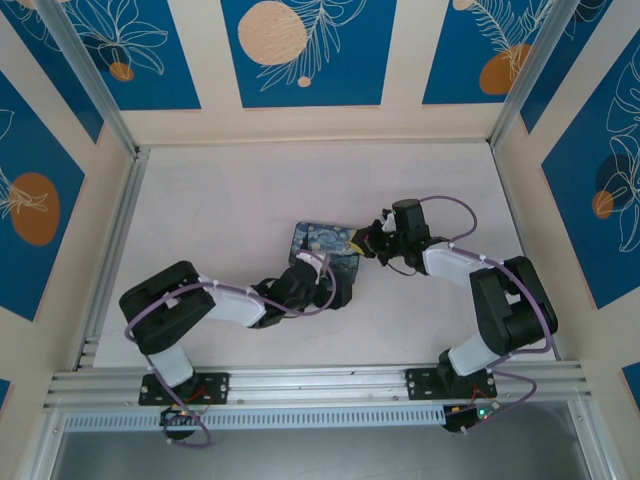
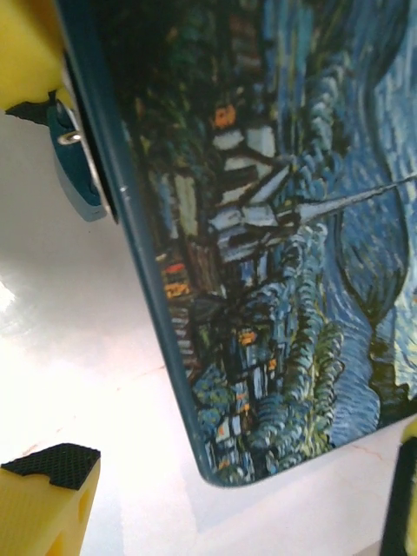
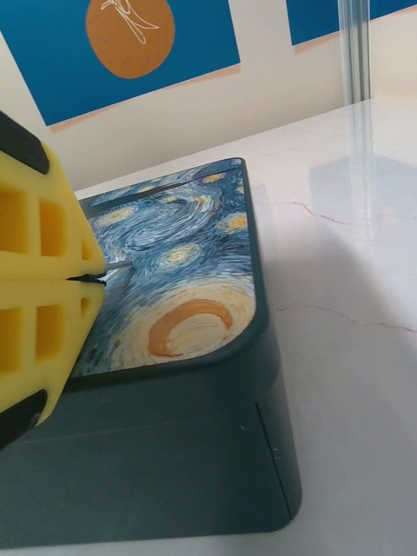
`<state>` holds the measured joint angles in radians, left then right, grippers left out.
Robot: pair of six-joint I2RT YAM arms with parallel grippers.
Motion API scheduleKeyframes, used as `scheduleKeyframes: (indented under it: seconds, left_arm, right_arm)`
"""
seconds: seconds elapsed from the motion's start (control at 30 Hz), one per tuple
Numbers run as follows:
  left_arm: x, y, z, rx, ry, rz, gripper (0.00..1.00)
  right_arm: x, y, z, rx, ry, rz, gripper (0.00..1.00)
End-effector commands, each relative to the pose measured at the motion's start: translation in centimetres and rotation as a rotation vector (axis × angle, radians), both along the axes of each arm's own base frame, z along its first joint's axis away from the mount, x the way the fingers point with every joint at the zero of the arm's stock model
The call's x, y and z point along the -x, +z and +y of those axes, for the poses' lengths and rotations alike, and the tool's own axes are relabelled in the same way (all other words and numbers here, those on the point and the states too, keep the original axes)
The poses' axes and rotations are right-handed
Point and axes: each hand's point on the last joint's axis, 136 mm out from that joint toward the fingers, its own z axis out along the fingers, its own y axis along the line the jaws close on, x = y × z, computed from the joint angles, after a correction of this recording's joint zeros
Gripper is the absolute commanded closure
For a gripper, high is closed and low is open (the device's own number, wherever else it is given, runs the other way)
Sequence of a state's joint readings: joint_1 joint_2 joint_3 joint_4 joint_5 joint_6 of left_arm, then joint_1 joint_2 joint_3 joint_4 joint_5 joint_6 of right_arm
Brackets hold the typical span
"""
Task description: Unlock the padlock with the key
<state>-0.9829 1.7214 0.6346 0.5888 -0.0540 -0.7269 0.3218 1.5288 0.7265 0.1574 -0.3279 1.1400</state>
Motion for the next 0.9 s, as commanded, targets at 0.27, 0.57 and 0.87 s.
scheduleKeyframes:
  seconds: [0.27,0.57,0.87]
  left_arm:
    - [0.1,2.4,-2.6,0.165,-0.036,-0.022,0.11]
    - [-0.3,3.0,-2.7,0.267,0.018,0.005,0.16]
    - [-0.5,-0.1,-2.9,0.241,0.057,0.077,0.16]
  right_arm:
    - [0.6,0.3,-0.5,-0.002,0.020,-0.016,1.00]
    - [0.7,0.2,-0.9,0.000,0.016,-0.015,1.00]
    - [0.7,0.3,-1.1,0.001,0.012,-0.016,1.00]
